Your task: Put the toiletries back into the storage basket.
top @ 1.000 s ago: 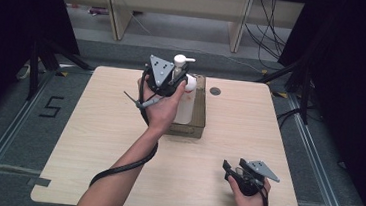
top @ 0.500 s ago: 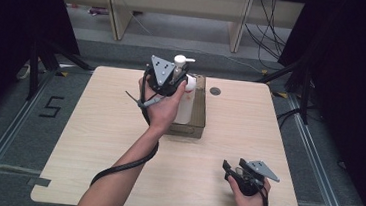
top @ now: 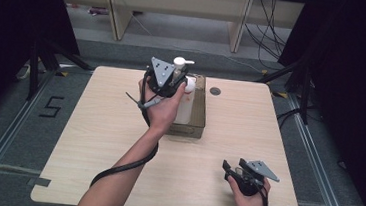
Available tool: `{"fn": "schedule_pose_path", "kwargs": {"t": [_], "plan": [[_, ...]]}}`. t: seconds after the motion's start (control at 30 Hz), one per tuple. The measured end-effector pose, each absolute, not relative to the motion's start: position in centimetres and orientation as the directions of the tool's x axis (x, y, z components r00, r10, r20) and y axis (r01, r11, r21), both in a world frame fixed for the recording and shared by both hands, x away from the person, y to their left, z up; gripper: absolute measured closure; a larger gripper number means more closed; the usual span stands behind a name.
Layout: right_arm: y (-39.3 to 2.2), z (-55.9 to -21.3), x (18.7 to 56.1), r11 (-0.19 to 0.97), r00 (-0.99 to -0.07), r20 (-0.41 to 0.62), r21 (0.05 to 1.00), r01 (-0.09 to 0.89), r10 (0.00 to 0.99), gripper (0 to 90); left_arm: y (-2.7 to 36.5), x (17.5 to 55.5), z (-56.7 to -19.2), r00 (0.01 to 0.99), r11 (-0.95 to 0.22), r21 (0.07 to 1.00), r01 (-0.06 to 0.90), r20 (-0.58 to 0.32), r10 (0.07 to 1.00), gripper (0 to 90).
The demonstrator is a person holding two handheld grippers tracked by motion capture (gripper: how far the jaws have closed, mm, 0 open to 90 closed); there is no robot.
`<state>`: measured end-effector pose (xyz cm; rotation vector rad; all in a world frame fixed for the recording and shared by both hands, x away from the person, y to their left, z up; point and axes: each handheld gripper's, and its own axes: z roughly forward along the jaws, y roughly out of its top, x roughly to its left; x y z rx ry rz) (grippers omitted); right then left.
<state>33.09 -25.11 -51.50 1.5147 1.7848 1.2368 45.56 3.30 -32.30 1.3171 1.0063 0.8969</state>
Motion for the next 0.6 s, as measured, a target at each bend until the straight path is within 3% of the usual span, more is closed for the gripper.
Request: {"fn": "schedule_pose_path", "kwargs": {"t": [0.6], "plan": [[-25.06,-51.52,33.1,-0.026,-0.264,0.183,0.863,0.504,0.947,33.4,3.13,45.53,-33.32,0.329,0.053,0.997,0.05,-0.067,0.942,59.4]]}}
